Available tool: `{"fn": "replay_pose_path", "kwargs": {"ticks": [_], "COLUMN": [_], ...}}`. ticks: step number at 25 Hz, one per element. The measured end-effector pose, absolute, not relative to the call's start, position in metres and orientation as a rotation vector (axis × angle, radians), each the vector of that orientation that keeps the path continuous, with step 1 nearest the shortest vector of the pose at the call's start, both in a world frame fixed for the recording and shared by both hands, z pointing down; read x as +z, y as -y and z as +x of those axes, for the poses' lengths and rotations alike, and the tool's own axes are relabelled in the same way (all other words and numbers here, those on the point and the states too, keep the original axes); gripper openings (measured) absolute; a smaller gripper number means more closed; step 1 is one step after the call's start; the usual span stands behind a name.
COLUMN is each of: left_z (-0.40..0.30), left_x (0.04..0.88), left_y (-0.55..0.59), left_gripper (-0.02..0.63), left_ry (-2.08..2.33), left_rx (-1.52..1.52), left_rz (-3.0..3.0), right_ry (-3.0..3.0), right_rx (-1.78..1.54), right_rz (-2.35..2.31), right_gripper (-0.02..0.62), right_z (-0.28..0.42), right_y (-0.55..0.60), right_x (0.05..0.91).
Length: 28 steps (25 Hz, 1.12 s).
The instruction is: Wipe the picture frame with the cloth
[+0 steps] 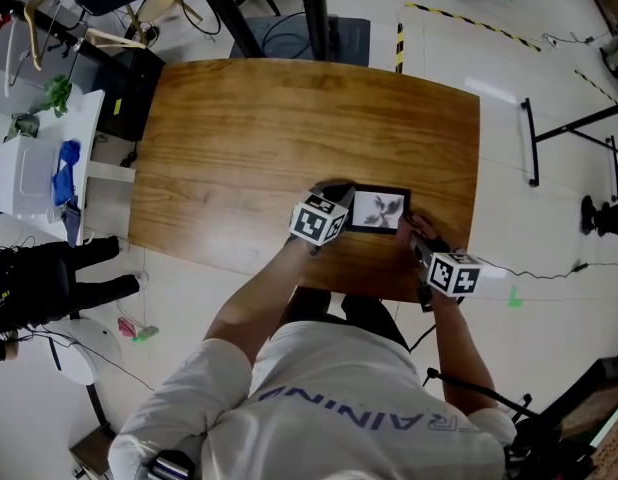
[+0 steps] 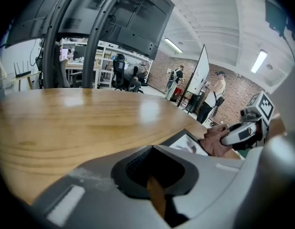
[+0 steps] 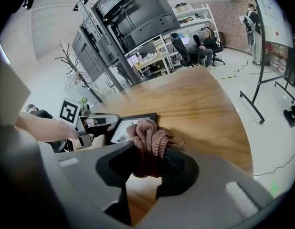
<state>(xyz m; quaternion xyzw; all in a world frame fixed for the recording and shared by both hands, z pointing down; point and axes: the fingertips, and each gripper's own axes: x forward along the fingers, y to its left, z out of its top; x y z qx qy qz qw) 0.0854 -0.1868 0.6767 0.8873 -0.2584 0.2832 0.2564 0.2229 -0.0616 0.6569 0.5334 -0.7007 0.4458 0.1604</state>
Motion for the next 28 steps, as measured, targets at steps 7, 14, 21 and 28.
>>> {"fn": "replay_pose_path", "kwargs": {"ticks": [7, 14, 21, 28], "left_z": [0.069, 0.057, 0.059, 0.063], "left_x": [0.611, 0.463, 0.403, 0.376], "left_y": [0.190, 0.203, 0.191, 0.186], "left_gripper": [0.006, 0.006, 0.007, 0.006], "left_ry": [0.826, 0.997, 1.042, 1.047], "left_rx": [0.601, 0.272, 0.136, 0.045], "left_rz": [2.505, 2.738, 2.822, 2.839], "right_ry": [2.262, 2.349, 2.354, 2.356], "right_rx": [0.977, 0.625, 0.527, 0.446], "right_rz": [1.797, 2.024, 2.126, 2.099], "right_gripper": [0.117, 0.117, 0.117, 0.114], "right_z": [0.251, 0.288, 0.302, 0.300], "right_y": [0.096, 0.105, 0.096, 0.094], "right_x": [0.558, 0.460, 0.424, 0.403]}}
